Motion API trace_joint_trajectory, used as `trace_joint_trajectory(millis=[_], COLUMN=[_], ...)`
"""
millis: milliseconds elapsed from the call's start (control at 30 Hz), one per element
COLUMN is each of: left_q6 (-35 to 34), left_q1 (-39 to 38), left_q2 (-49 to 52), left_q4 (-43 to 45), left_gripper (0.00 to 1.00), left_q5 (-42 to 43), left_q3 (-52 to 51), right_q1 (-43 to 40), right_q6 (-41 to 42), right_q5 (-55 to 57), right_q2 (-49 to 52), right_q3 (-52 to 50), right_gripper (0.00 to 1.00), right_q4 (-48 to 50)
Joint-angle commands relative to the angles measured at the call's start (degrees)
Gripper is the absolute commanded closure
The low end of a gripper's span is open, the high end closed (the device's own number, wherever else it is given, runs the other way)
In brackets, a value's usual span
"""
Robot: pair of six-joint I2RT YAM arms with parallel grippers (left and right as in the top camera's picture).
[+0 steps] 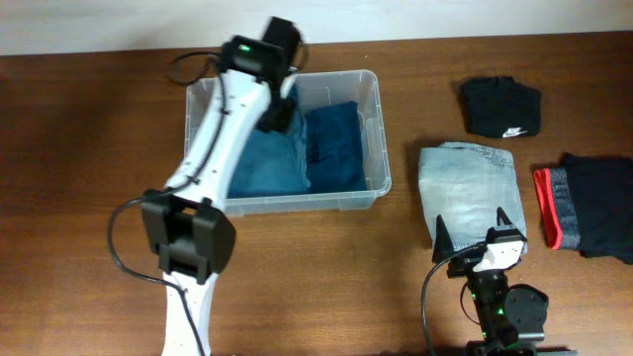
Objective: Pack container
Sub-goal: 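Reach the left gripper into the container and push the jeans down, then press and flatten the jeans inside the container with the left gripper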
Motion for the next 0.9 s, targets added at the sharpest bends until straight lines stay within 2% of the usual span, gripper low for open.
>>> trace_joint_trajectory(millis=[0,333,567,867], left_q6=[-0.8,-0.9,-1.0,-3.4], left_q1=[2.1,0.7,-2.5,-3.0], left_q2=[0.5,-0.9,-1.8,1.6], left_q4=[-0.3,1.3,4.3,4.7], left_gripper=[1.0,0.99,0.99,0.99], left_q5=[-0.8,0.9,13.6,13.7], left_q3=[0.3,2.0,8.4,5.4], right_q1=[-0.4,-0.4,-0.4,-0.4], right_q6=[-0.2,-0.2,-0.2,-0.2], right_q5=[-0.9,-0.9,-0.9,-0.9], right_q2=[-0.5,-0.5,-0.5,-0.5], right_q3=[-0.4,-0.4,-0.4,-0.4], right_gripper=[0.01,0.02,0.02,0.02], right_q4=[0.0,0.0,0.0,0.0])
